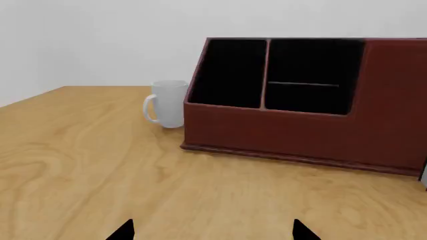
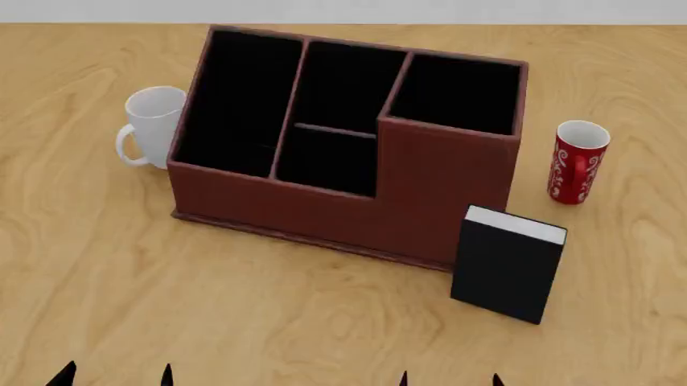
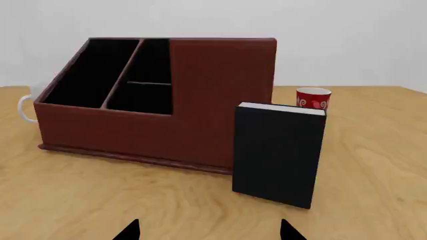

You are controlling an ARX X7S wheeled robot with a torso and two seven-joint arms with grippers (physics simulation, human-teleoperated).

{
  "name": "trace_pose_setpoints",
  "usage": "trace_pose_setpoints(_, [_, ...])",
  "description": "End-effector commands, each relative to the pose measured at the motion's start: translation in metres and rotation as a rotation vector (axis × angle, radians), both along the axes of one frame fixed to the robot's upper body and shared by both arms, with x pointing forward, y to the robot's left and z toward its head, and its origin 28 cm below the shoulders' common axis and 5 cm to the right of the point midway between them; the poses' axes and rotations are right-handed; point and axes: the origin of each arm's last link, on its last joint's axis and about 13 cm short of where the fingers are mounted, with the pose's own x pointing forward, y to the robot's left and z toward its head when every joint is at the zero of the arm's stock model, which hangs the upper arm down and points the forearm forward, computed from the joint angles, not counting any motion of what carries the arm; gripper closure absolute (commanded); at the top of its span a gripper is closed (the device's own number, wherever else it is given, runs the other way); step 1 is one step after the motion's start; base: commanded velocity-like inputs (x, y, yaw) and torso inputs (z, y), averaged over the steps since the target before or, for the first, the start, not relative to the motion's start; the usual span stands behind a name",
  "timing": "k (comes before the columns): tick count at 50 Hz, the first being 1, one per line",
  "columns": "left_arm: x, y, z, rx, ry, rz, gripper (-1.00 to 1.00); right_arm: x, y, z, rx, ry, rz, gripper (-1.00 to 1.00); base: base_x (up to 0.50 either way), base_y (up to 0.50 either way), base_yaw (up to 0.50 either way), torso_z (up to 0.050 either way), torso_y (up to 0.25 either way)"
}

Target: Pick up the book and place it in the right compartment of the caddy.

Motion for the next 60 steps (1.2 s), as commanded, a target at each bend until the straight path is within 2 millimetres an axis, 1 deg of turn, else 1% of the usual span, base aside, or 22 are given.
trace_pose_setpoints(1, [0.0,0.0,0.0,0.0,0.0,0.0,-1.0,-0.001,0.0,0.001,0.0,0.0,0.0,-1.0,0.0,0.0,0.0,0.0,0.0])
trace_pose_setpoints(9, [-0.001,0.001,0.0,0.001,-0.002,0.005,-1.0,0.003,0.004,0.0,-0.008,-0.001,0.004,-1.0,0.0,0.0,0.0,0.0,0.0])
trace_pose_setpoints(15, [-0.002,0.0,0.0,0.004,0.003,0.003,-1.0,0.003,0.002,0.0,-0.01,-0.004,-0.01,-1.0,0.0,0.0,0.0,0.0,0.0])
trace_pose_setpoints(17, [-0.003,0.0,0.003,-0.008,-0.002,0.008,-1.0,0.0,0.001,0.003,0.007,-0.007,-0.014,-1.0,0.0,0.0,0.0,0.0,0.0])
trace_pose_setpoints(18, [-0.005,0.0,0.007,-0.014,-0.017,0.003,-1.0,-0.002,0.0,0.004,-0.025,-0.006,-0.018,-1.0,0.0,0.0,0.0,0.0,0.0])
trace_pose_setpoints(20, [-0.006,0.0,0.016,0.004,-0.032,-0.005,-1.0,-0.004,0.0,0.008,-0.022,-0.018,-0.015,-1.0,0.0,0.0,0.0,0.0,0.0])
trace_pose_setpoints(26, [-0.001,0.0,0.045,-0.006,-0.107,-0.026,-1.0,-0.004,-0.006,0.029,-0.039,-0.063,-0.033,-1.0,0.0,0.0,0.0,0.0,0.0])
trace_pose_setpoints(29, [0.003,0.003,0.061,-0.039,-0.149,-0.029,-1.0,-0.001,-0.011,0.046,-0.054,-0.104,-0.05,-1.0,0.0,0.0,0.0,0.0,0.0])
trace_pose_setpoints(32, [0.007,0.004,0.074,-0.013,-0.174,-0.027,-1.0,0.002,-0.014,0.061,-0.069,-0.136,-0.061,-1.0,0.0,0.0,0.0,0.0,0.0])
trace_pose_setpoints(35, [0.009,0.005,0.091,0.012,-0.208,-0.034,-1.0,0.005,-0.017,0.078,-0.085,-0.166,-0.067,-1.0,0.0,0.0,0.0,0.0,0.0])
trace_pose_setpoints(40, [0.013,0.006,0.117,0.046,-0.261,-0.047,-1.0,0.008,-0.02,0.099,-0.11,-0.199,-0.077,-1.0,0.0,0.0,0.0,0.0,0.0])
trace_pose_setpoints(48, [0.004,0.006,0.148,0.084,-0.324,-0.051,-1.0,0.005,-0.025,0.13,-0.129,-0.257,-0.107,-1.0,0.0,0.0,0.0,0.0,0.0])
trace_pose_setpoints(51, [-0.003,0.008,0.16,0.102,-0.352,-0.04,-1.0,0.002,-0.027,0.141,-0.14,-0.276,-0.115,-1.0,0.0,0.0,0.0,0.0,0.0])
trace_pose_setpoints(55, [-0.011,0.012,0.173,0.116,-0.381,-0.01,-1.0,-0.005,-0.031,0.156,-0.156,-0.305,-0.126,-1.0,0.0,0.0,0.0,0.0,0.0])
trace_pose_setpoints(60, [-0.024,0.014,0.185,0.133,-0.408,0.015,-1.0,-0.015,-0.037,0.17,-0.179,-0.325,-0.143,-1.0,0.0,0.0,0.0,0.0,0.0])
